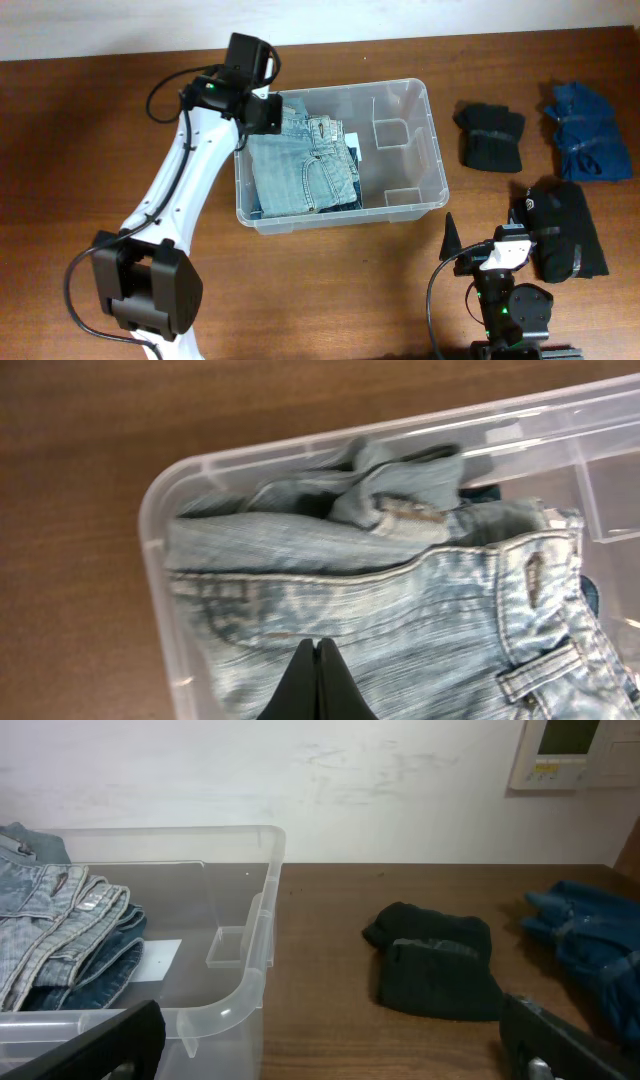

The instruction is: Pack container

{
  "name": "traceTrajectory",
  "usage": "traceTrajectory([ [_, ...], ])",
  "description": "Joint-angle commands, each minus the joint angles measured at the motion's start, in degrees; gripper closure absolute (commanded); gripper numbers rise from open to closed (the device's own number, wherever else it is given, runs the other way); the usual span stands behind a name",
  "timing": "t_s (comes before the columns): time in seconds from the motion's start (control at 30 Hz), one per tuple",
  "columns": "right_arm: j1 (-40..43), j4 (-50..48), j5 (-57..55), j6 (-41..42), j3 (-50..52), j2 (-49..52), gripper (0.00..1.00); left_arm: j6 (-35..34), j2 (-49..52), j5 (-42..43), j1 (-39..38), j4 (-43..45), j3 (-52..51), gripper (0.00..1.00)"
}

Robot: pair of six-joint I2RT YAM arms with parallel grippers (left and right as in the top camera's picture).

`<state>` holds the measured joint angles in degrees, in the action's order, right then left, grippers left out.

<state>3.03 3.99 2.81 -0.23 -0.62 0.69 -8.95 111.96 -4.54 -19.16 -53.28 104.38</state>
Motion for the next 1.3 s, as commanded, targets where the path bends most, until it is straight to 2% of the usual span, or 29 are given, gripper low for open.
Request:
traceTrajectory([
  [0.0,0.4,0.2,-0.1,-0.2,0.3,-0.4,0.02,1.8,1.8,-2.3,-1.0,1.4,1.2,0.99],
  [0.37,0.4,0.2,-0.1,-0.2,0.3,-0.4,0.02,1.8,13.6,-8.9,-1.0,1.7,1.2,0.99],
  [0.5,0.4,0.2,-0.1,-0.2,0.3,-0.4,0.01,1.8,13.2,-10.1,-1.0,1.4,1.7,0.99],
  [0.63,0.4,0.2,-0.1,-0.2,0.3,-0.4,0.02,1.7,11.1,-9.8,-0.9,-3.1,5.8,0.99],
  [0.73,0.4,0.2,-0.1,-0.2,0.3,-0.4,0.02,1.7,8.7,-9.6,-1.0,-7.2,9.8,0.86],
  [0.83,0.4,0.2,-0.1,-0.2,0.3,-0.4,0.02,1.7,6.1,-6.7,-0.6,-10.3,12.8,0.4],
  [0.87,0.4,0.2,-0.1,-0.2,0.3,-0.4,0.02,1.7,4.9,-5.4,0.0,-11.5,13.6,0.28],
  [0.9,0.4,0.2,-0.1,-0.2,0.3,-0.4,0.02,1.7,4.3,-4.7,0.5,-12.1,13.9,0.22],
  [0.93,0.4,0.2,-0.1,-0.2,0.3,-0.4,0.02,1.7,3.0,-3.2,1.5,-13.1,14.3,0.13],
  [0.97,0.4,0.2,-0.1,-0.2,0.3,-0.4,0.02,1.7,2.0,-2.0,2.4,-13.7,14.3,0.08],
  [1.23,0.4,0.2,-0.1,-0.2,0.3,-0.4,0.02,0.7,-4.4,6.8,12.6,-18.8,14.3,0.04],
  [1.27,0.4,0.0,-0.2,-0.5,0.3,-0.4,0.02,0.7,-4.7,6.8,14.0,-19.2,14.3,0.01],
])
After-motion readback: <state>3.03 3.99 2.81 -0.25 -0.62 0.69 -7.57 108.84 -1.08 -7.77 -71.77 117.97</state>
